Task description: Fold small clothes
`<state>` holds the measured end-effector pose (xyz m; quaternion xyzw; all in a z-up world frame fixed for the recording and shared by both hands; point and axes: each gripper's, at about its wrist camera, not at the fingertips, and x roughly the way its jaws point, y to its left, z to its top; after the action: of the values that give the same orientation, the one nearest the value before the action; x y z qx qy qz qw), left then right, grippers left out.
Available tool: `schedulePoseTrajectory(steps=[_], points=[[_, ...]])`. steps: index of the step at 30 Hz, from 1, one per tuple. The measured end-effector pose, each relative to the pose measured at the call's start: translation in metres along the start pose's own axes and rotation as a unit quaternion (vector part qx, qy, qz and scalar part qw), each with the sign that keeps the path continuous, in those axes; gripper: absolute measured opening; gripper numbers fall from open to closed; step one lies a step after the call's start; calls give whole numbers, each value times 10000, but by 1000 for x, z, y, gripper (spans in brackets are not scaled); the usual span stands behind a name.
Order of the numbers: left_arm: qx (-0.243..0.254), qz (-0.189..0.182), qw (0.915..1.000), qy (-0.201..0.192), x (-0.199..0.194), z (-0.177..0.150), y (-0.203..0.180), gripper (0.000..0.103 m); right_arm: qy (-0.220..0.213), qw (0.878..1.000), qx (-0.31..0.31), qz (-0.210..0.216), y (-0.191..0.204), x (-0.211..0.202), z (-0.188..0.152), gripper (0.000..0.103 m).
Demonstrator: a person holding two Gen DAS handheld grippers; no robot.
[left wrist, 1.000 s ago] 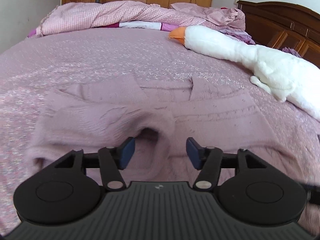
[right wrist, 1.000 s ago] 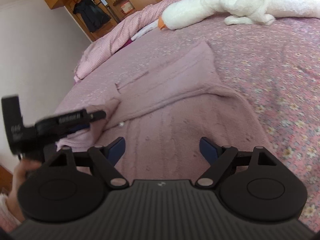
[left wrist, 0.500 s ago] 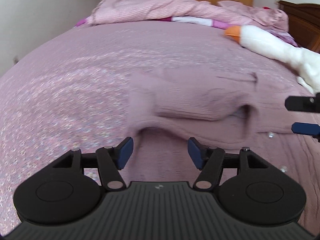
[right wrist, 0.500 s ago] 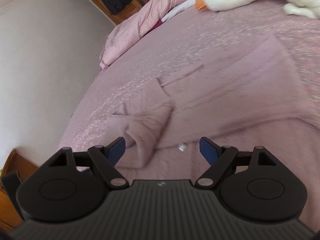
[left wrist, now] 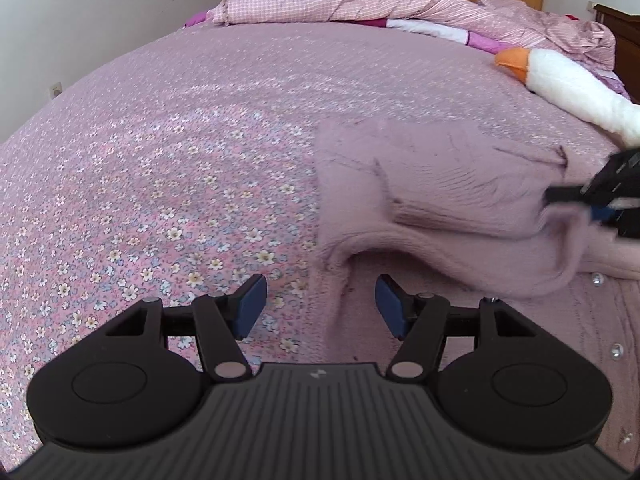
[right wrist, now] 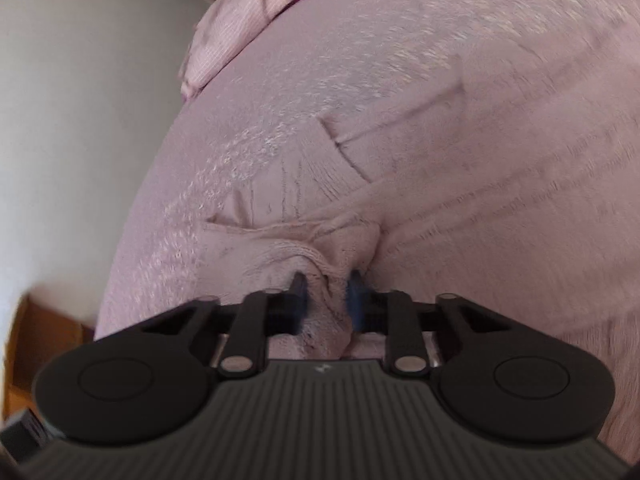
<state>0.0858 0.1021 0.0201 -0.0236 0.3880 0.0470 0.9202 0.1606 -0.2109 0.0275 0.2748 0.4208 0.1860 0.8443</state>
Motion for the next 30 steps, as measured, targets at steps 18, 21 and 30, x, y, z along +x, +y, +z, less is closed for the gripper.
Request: schedulePoseTrajectory(steps=[18, 21, 30], points=[[31, 69, 9998, 202, 5, -2, 2, 69, -643, 9796, -1542, -1114, 14, -13, -18, 39], [-22, 61, 9996, 286, 2, 0, 4, 69, -868, 9726, -1915, -996, 27, -21, -23, 51], [-15, 87, 9996, 283, -9, 0, 7, 69, -441, 9581, -2814, -290, 77, -1, -48, 52]])
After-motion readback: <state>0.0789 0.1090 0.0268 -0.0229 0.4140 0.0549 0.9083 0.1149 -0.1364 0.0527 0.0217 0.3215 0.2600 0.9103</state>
